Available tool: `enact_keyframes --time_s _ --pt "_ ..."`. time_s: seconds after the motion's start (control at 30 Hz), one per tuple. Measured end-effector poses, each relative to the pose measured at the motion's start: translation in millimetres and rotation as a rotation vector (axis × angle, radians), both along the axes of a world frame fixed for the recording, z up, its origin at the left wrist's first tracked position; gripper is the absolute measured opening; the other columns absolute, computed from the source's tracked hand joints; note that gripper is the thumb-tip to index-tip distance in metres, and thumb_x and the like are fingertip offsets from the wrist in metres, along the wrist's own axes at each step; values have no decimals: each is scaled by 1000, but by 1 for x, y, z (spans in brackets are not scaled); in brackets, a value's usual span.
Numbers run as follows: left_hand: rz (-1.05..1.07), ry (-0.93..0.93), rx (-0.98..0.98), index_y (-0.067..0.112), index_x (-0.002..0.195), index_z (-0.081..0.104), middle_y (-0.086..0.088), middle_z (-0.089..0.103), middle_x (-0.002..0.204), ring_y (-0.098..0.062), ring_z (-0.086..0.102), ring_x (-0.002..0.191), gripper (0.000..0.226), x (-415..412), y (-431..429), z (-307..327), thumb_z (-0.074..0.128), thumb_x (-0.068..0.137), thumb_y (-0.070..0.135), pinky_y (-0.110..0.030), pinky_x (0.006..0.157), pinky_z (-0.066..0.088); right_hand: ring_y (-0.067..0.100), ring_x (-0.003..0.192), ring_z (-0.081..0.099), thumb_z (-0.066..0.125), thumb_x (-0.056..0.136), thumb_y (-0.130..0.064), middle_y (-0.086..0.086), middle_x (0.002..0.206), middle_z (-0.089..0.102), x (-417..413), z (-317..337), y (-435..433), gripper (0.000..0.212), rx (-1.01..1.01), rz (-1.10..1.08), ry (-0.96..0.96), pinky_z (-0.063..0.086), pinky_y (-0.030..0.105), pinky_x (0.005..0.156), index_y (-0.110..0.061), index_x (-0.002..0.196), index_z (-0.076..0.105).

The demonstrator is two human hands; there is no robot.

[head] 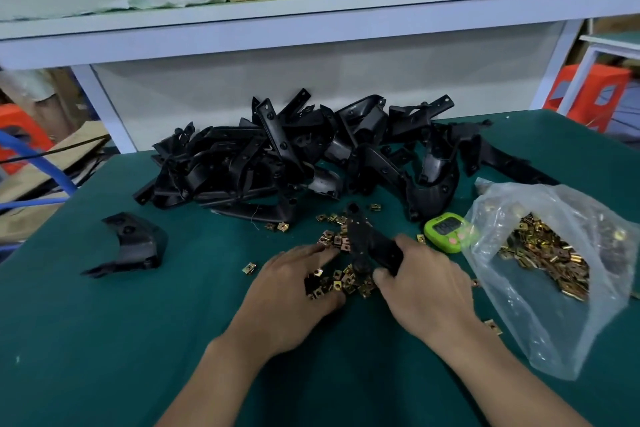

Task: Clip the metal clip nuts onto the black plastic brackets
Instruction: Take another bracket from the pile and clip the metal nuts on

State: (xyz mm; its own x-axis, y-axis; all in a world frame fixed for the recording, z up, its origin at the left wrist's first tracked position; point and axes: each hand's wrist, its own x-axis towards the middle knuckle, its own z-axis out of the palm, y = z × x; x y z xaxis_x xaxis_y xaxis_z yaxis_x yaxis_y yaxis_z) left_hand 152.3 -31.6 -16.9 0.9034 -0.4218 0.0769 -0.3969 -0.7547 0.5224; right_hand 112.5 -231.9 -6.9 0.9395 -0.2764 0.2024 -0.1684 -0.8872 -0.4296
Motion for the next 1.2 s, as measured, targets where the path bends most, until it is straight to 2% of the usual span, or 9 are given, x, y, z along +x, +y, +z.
enact_keyframes --time_s 0.17,0.3,0.47,0.6,0.7,0.8,0.93,1.07,1.2 --pt "0 22 -285 50 95 71 31 73 95 4 63 91 31 -5 -8 4 78 78 25 -18 82 49 20 68 54 59 83 -46 -10 70 57 0 -6 10 17 71 185 1 37 35 58 -34 92 52" --pt "103 -111 -252 30 78 66 13 67 66 -13 61 64 13 -8 -7 0 66 79 16 -31 59 49 18 68 58 56 81 -49 -10 69 59 0 -8 13 18 103 242 -4 42 35 59 -37 92 50" --pt "244 -307 -208 29 82 73 9 67 66 -22 59 63 17 -11 -14 0 67 94 19 -31 59 41 17 68 58 56 78 -50 -10 67 59 1 -8 7 17 102 221 8 40 33 56 -37 88 51" --pt "361 -322 -330 29 84 72 16 66 63 -7 61 57 18 -11 -11 2 61 98 31 -26 55 45 13 57 53 40 63 -70 -14 62 60 -1 -2 9 33 186 260 27 32 28 49 -42 76 52" --pt "362 -287 -285 30 77 70 14 68 63 -14 64 60 17 -12 -10 4 65 90 21 -33 59 51 11 59 57 55 65 -73 -13 62 62 -3 -1 11 39 128 309 67 38 28 53 -36 77 59" --pt "255 -310 -218 27 80 74 11 71 70 -21 67 67 24 -14 -7 8 56 69 17 -35 64 54 13 60 59 68 73 -62 -9 61 62 -4 -2 12 33 114 300 84 45 29 54 -30 74 60" --pt "1 -284 -282 26 90 76 23 68 91 1 64 91 19 -14 -10 8 68 75 16 -28 79 54 16 55 53 68 75 -40 -7 53 53 -3 -1 10 22 127 262 66 30 24 46 -28 65 52" --pt "-114 -226 -250 42 94 70 37 67 102 9 52 118 15 -15 -19 1 71 79 38 -15 106 36 20 61 54 57 74 -37 -4 61 57 -2 0 3 7 148 195 18 36 30 48 -31 78 55" --pt "-90 -272 -191 27 80 75 13 72 81 -7 54 83 18 -17 -29 -8 85 73 14 -16 79 45 23 63 50 58 78 -37 -7 64 56 -2 -2 1 10 69 163 38 37 35 55 -32 83 52"
